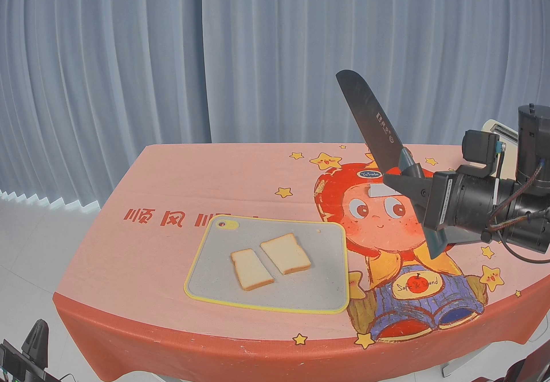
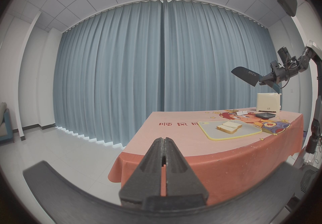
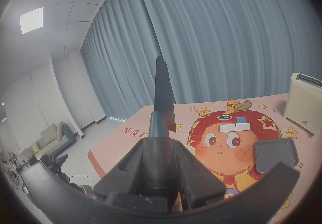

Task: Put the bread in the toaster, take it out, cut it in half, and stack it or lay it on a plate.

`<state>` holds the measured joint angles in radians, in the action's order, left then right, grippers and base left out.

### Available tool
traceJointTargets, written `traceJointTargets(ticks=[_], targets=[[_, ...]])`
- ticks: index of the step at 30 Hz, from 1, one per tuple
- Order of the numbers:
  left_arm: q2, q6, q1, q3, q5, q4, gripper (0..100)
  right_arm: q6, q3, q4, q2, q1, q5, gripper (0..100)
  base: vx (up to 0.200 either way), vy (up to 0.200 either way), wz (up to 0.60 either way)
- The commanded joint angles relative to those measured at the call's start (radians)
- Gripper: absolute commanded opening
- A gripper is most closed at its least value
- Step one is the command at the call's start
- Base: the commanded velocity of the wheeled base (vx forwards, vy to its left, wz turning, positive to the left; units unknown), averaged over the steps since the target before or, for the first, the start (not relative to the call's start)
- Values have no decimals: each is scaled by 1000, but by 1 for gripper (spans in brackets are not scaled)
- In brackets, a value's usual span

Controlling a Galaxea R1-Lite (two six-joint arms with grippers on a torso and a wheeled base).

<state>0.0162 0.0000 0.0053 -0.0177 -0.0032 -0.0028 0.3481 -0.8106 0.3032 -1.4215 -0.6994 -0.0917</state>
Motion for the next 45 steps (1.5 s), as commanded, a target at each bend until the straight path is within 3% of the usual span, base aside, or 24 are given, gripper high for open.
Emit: traceJointTargets(ticks=[1, 45], targets=[[-5, 0, 1, 18, 0, 0, 0, -1, -2, 1, -13, 18, 1, 0, 0, 0, 0], [-5, 0, 1, 18, 0, 0, 0, 2, -19, 2, -56, 80, 4, 0, 0, 0, 0]])
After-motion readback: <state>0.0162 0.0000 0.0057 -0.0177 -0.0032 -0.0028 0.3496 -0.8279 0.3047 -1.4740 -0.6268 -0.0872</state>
